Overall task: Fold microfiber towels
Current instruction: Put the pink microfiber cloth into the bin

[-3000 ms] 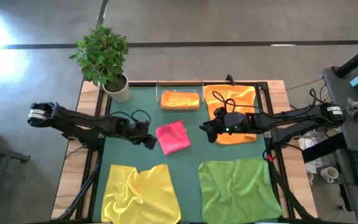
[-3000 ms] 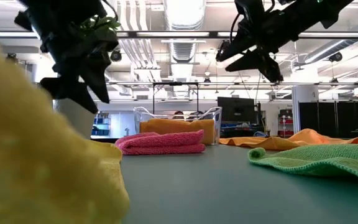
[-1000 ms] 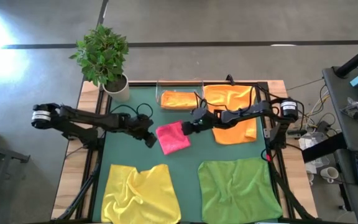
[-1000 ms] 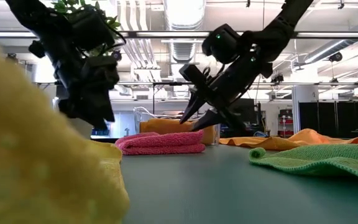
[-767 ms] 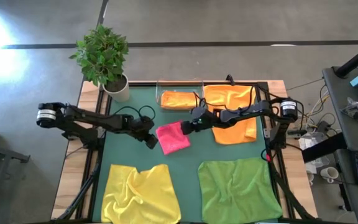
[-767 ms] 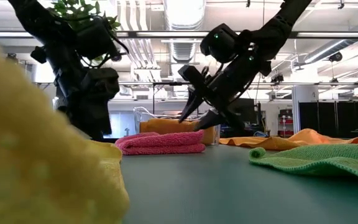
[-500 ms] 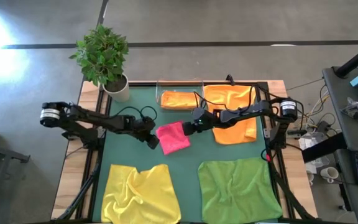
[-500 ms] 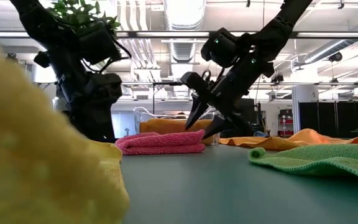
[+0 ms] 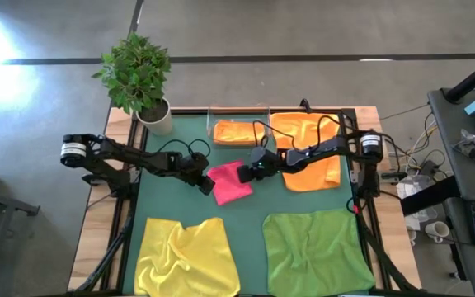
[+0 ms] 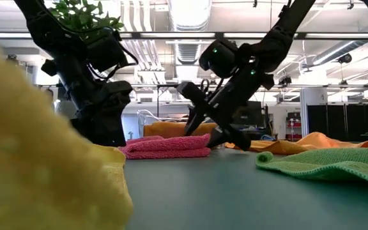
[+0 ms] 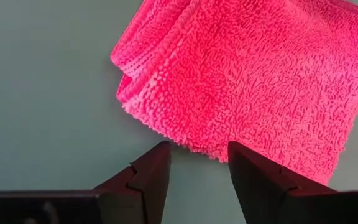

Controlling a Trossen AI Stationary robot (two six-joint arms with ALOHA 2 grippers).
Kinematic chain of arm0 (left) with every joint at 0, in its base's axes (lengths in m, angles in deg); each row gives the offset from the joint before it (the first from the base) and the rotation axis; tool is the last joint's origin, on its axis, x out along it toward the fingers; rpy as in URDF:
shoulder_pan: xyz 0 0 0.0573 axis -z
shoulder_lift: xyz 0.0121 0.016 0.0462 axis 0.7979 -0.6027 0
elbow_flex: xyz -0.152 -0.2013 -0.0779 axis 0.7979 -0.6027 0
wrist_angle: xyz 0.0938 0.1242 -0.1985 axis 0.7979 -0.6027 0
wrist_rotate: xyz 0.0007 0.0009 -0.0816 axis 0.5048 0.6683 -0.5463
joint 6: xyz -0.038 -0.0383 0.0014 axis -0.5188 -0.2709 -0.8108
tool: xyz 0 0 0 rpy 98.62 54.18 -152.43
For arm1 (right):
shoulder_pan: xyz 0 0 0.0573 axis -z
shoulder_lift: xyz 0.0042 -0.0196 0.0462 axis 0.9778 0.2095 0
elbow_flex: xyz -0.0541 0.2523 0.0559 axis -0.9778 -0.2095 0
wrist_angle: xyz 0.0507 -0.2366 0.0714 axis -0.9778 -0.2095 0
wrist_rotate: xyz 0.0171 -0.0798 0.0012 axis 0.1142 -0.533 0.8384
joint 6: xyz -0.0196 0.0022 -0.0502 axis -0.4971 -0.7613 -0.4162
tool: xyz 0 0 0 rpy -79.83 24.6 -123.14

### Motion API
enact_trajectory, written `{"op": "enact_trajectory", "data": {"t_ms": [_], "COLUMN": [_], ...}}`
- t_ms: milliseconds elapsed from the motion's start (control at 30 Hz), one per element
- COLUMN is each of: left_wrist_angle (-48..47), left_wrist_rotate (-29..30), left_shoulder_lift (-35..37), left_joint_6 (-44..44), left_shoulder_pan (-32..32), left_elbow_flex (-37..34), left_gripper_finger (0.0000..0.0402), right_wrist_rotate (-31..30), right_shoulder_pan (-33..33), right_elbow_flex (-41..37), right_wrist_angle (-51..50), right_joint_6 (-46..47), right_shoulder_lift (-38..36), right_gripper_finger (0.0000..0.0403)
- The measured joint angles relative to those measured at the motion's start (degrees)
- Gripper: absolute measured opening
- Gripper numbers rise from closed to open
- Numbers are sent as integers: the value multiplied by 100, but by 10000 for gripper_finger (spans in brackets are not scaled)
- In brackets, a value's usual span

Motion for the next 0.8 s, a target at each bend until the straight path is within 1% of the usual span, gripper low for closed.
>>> {"op": "enact_trajectory", "data": {"t_ms": [167, 267, 367, 533, 600, 633, 800], "left_wrist_angle": [226, 237, 239, 302, 318, 338, 393], "left_wrist_rotate": [37, 43, 45, 96, 136, 146, 148], "left_shoulder_lift": [-14, -22, -22, -22, -22, -22, -22], "left_joint_6": [22, 36, 41, 68, 68, 68, 69], "left_shoulder_pan": [-32, -38, -38, -38, -38, -38, -36], "left_elbow_flex": [-3, -3, -3, -3, -3, -3, -3], "left_gripper_finger": [150, 150, 150, 147, 136, 128, 64], "right_wrist_rotate": [342, 405, 508, 552, 548, 544, 511], "right_shoulder_pan": [12, 1, 1, -1, -1, -11, -73], "right_elbow_flex": [288, 455, 587, 822, 898, 926, 1064], "right_wrist_angle": [21, -15, -231, -929, -1015, -1022, -1036], "right_joint_6": [-42, -108, -170, -424, -510, -542, -603], "right_shoulder_lift": [331, 433, 437, 408, 408, 408, 399], "right_gripper_finger": [179, 166, 133, 49, 21, 16, 11]}}
